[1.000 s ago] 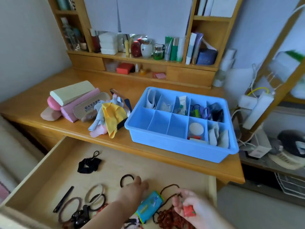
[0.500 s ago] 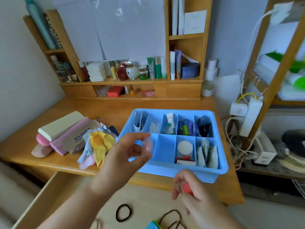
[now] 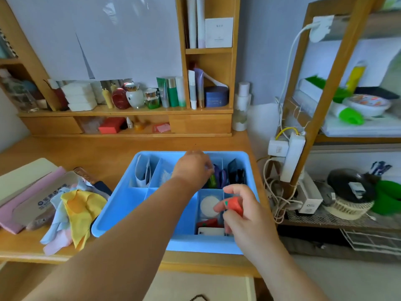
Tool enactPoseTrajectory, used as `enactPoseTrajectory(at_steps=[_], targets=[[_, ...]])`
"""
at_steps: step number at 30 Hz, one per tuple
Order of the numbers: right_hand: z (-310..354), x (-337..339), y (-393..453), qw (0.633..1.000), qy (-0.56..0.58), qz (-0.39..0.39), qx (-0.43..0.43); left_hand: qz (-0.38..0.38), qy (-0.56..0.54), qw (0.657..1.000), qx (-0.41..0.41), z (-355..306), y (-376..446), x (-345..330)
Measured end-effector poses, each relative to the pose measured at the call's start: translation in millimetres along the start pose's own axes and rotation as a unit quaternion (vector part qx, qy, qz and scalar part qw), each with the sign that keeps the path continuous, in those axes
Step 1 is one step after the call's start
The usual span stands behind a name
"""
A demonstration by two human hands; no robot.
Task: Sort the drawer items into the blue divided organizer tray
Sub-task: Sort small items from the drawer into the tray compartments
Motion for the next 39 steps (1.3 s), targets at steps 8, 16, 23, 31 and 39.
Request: enactPoseTrajectory(at_steps=[8, 16, 23, 31, 39], targets=[[-9.7, -4.6, 9.0, 0.997, 0.030, 0.052, -0.055, 0.118, -0.405, 0.901, -0.100, -51.3, -93.9, 21.5], [17.9, 6.9, 15.2, 0.992, 0.119, 0.048, -0.004, 0.019, -0.486, 0.873, -0.046, -24.8, -103.7, 48.8], [40.3, 14.5, 33.1, 0.962, -0.252, 0.035, 0.097, -0.057, -0.441, 0.895, 0.042, 26.6, -112.0, 32.5], [12.7, -47.4, 41.6, 0.816, -0.522, 0.238, 0.070, -0.095, -0.407, 0.908, 0.034, 54.6, -126.1, 32.5], [37.0, -21.4, 25.1, 0.885, -0.431, 0.093, 0.152, -0.219, -0.355, 0.908, -0.031, 62.6, -194.5, 74.0]])
Point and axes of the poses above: each hand's wrist, its own y-axis towards the middle knuckle, its own x-axis out of the back of the hand, z = x × y, the point moved 9 cm from there along y, towards the middle knuckle, and after that the axes turned 4 degrees about -y, right-handed, at the moved point
